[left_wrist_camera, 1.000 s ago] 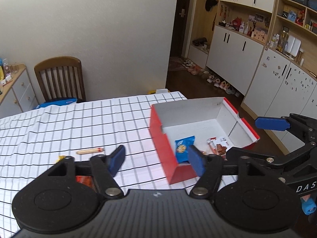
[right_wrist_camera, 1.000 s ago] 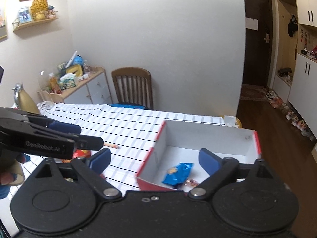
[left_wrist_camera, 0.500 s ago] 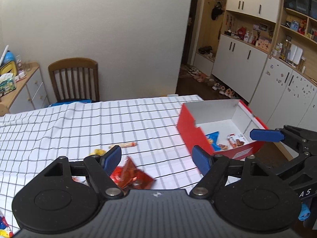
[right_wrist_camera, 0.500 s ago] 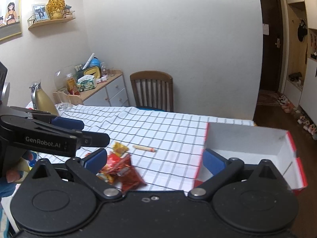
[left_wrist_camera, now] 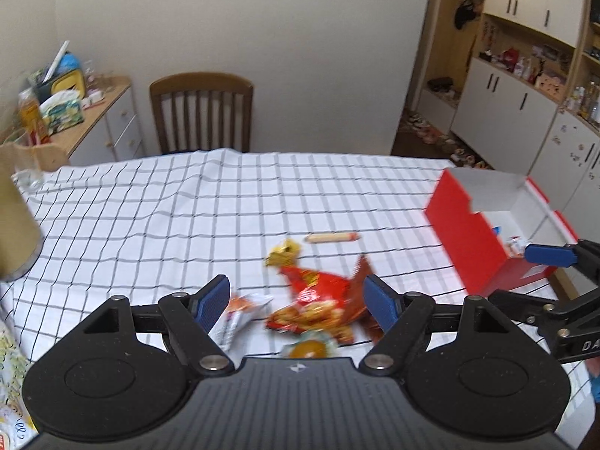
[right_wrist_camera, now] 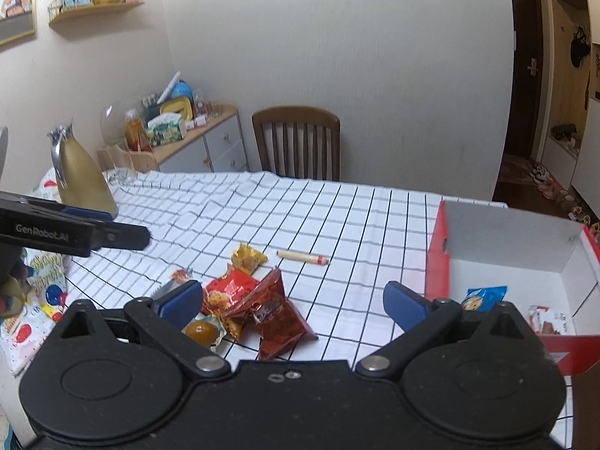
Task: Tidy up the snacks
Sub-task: 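Grasp the white noodle-snack pack with the left tool while the right tool grasps the copper foil bag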
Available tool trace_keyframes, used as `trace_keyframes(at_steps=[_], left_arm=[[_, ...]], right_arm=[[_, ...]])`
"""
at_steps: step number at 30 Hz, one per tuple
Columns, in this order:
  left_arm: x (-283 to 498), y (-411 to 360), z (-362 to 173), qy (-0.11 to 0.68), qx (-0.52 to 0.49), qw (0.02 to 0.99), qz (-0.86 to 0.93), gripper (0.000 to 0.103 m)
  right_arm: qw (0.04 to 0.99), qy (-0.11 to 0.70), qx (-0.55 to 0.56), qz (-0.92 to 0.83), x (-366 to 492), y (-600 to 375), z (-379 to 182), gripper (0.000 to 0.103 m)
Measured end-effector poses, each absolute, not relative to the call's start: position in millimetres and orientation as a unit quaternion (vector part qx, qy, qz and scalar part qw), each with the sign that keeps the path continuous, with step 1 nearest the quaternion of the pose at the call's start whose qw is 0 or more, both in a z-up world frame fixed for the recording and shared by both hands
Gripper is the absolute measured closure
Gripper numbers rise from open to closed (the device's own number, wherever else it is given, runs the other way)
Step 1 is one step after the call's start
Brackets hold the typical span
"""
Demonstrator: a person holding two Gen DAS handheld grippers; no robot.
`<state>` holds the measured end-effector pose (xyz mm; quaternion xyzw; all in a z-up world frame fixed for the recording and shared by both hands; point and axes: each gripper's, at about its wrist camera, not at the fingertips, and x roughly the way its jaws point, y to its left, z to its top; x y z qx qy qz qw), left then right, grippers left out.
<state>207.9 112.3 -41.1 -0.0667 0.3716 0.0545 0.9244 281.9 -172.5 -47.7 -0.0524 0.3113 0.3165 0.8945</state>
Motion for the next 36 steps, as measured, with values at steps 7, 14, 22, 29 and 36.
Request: trace_keyframes(at_steps=[7,14,22,29,36], left_arm=[[209.3,141.4,-70.0,0.4,-0.066,0.912,0.072,0.025],[222.5,160.0,-104.8,0.435,-0.063,0.895,0.078,0.025],[237.0,170.2,-137.9,0.47,-0.059,0.877,0.074,0.025],[248.9,170.5,-162.2,0.494,-0.041,0.866,0.069,0.025],[256.6,171.0,-174.7,0.505,-0.038,0.86,0.062,0.025]], right_arm=[[0.883,0.32,-0.085,0.334,286.0,-145.8,-65.2,0.0],[0.869,0.34,-0.124,0.336,300.0,-125.0,-84.3,0.002],[0.852,0.37,-0.162,0.332,320.7,-114.3,-110.9,0.011],[0.831,0.387,-0.199,0.345,333.1,-98.7,-130.2,0.019],[0.803,0.401,-0.257,0.359,346.7,-79.5,-151.3,0.028]])
